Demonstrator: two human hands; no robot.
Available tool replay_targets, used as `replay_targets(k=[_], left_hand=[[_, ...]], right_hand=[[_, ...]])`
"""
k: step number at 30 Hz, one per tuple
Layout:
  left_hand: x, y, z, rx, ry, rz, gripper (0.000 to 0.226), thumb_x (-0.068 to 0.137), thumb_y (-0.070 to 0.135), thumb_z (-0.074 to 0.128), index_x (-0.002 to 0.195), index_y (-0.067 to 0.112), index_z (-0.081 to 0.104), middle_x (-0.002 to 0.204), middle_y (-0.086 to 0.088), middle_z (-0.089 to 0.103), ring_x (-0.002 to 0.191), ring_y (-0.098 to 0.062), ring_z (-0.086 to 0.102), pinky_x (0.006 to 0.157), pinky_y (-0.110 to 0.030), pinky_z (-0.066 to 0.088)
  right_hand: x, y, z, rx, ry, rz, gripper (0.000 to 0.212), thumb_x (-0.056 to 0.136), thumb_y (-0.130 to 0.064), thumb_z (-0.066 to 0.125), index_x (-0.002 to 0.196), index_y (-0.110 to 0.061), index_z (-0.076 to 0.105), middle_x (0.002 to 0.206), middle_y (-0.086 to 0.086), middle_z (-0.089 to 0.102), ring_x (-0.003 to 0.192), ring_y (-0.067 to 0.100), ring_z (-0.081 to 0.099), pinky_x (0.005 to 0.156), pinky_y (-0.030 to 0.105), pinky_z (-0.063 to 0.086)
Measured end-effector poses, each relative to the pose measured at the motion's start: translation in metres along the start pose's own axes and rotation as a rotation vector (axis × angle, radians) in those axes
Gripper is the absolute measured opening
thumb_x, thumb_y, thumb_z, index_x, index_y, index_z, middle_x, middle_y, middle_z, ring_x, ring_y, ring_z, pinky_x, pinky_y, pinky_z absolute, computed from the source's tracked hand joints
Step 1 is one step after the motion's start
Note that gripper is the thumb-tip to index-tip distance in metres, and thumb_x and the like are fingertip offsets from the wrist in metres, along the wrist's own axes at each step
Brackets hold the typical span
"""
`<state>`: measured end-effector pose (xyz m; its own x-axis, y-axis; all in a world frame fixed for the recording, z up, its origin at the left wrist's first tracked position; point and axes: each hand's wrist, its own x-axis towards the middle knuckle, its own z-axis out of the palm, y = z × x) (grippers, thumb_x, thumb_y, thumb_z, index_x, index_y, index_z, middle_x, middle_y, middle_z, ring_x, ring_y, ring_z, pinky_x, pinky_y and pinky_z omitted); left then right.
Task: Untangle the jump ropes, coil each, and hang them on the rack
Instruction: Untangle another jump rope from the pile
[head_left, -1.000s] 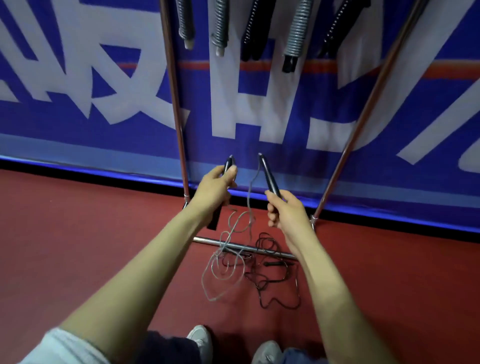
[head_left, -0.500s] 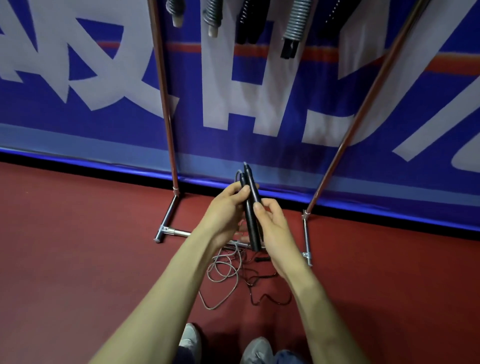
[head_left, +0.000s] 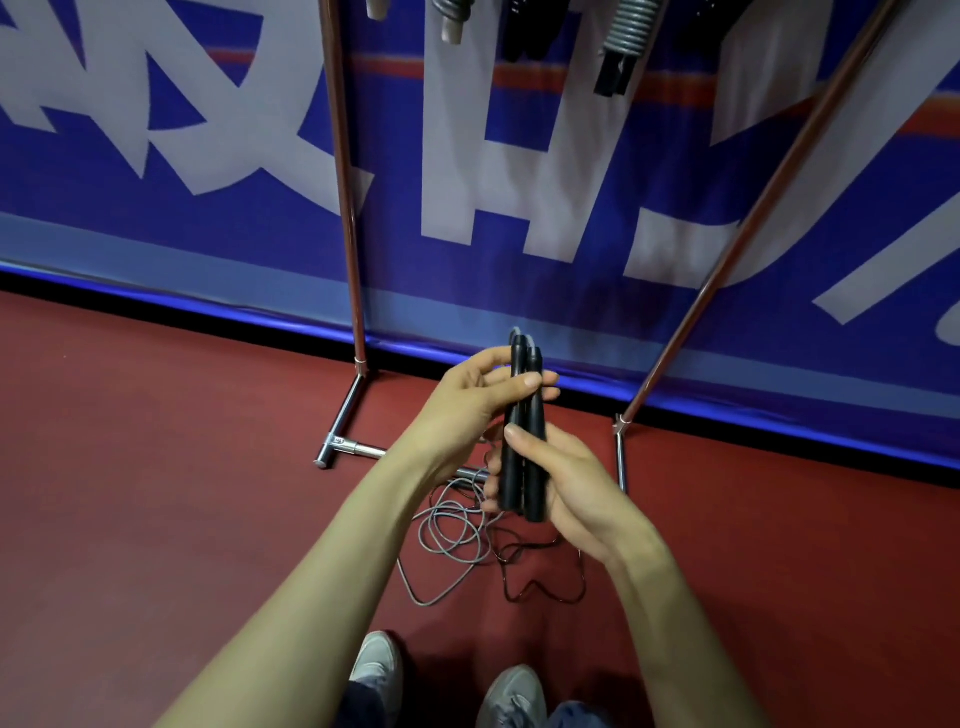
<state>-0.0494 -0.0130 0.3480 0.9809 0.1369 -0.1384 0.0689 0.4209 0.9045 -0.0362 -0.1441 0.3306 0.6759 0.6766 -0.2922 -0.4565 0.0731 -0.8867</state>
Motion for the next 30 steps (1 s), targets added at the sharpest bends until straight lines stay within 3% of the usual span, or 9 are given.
replay_targets(k=[5,8,11,13,15,17,20,25,30], left_hand=[[-0.002,0.002,-0.004,-0.034,-0.029,0.041,0.033,0.089,0.002,0.059,0.121,0.001,0.052,0.1,-0.011,0.073,0.097,-0.019,0.07,0.087,-0.031,0.054],[0.004,0.001,0.001,0.035,-0.035,0.052,0.03,0.087,0.005,0.063,0.115,0.002,0.053,0.094,-0.011,0.073,0.092,-0.019,0.07,0.081,-0.028,0.053],[0.009,-0.003,-0.005,0.283,0.21,0.148,0.023,0.089,0.029,0.067,0.098,0.012,0.055,0.086,-0.005,0.067,0.078,-0.014,0.062,0.076,-0.027,0.047],[0.009,0.0,-0.01,0.327,0.375,0.21,0.026,0.094,0.046,0.055,0.104,0.022,0.056,0.104,0.003,0.066,0.095,-0.006,0.061,0.083,-0.022,0.044],[0.005,0.011,-0.012,0.376,0.309,0.197,0.034,0.1,0.048,0.036,0.119,0.028,0.057,0.122,0.013,0.06,0.109,0.006,0.053,0.081,-0.006,0.039],[0.002,0.017,-0.012,0.429,0.168,0.138,0.049,0.101,0.052,0.025,0.106,0.029,0.068,0.111,0.014,0.067,0.102,0.006,0.057,0.079,0.001,0.038],[0.0,0.016,-0.013,0.458,0.055,0.076,0.066,0.096,0.064,0.029,0.062,0.018,0.062,0.063,-0.005,0.064,0.069,-0.029,0.056,0.076,-0.034,0.044],[-0.002,0.021,-0.019,0.333,0.179,0.108,0.041,0.091,0.035,0.062,0.06,0.019,0.042,0.054,0.007,0.035,0.051,-0.01,0.031,0.057,-0.025,0.032],[0.0,0.014,-0.027,0.523,0.184,0.076,0.012,0.089,0.019,0.068,0.08,0.012,0.063,0.064,0.003,0.055,0.053,-0.009,0.04,0.054,-0.022,0.035]], right_hand=[[0.0,0.0,0.003,0.044,-0.07,-0.064,0.032,0.089,-0.021,0.059,0.114,-0.006,0.049,0.071,0.008,0.059,0.055,0.02,0.054,0.052,0.031,0.049],[0.003,-0.006,-0.002,0.069,-0.064,-0.085,0.023,0.09,-0.026,0.058,0.1,-0.008,0.047,0.064,0.003,0.047,0.047,0.013,0.04,0.044,0.024,0.037],[0.003,-0.007,-0.009,0.041,-0.045,-0.07,0.024,0.088,-0.031,0.057,0.093,-0.009,0.051,0.06,-0.001,0.038,0.041,0.007,0.03,0.038,0.019,0.027],[0.002,-0.008,-0.018,0.039,-0.098,-0.055,0.028,0.087,-0.035,0.064,0.094,-0.009,0.055,0.059,-0.002,0.038,0.04,0.006,0.029,0.037,0.018,0.027],[-0.002,-0.009,-0.025,0.028,-0.209,-0.033,0.032,0.083,-0.039,0.071,0.093,-0.011,0.059,0.058,-0.002,0.039,0.04,0.005,0.031,0.037,0.018,0.029],[-0.005,-0.01,-0.029,-0.002,-0.312,-0.009,0.035,0.079,-0.044,0.075,0.093,-0.014,0.063,0.057,-0.002,0.04,0.039,0.004,0.031,0.037,0.017,0.03],[-0.009,-0.011,-0.033,-0.064,-0.342,0.012,0.041,0.078,-0.048,0.075,0.097,-0.013,0.064,0.057,0.001,0.041,0.037,0.005,0.03,0.037,0.016,0.028],[-0.014,-0.008,-0.044,-0.305,-0.215,0.041,0.031,0.084,-0.04,0.07,0.096,-0.013,0.061,0.058,0.0,0.044,0.042,0.008,0.035,0.042,0.02,0.031],[-0.015,-0.004,-0.057,-1.085,0.244,-0.069,0.007,0.093,-0.041,0.058,0.093,-0.035,0.055,0.068,-0.006,0.063,0.061,0.011,0.057,0.061,0.034,0.045]])
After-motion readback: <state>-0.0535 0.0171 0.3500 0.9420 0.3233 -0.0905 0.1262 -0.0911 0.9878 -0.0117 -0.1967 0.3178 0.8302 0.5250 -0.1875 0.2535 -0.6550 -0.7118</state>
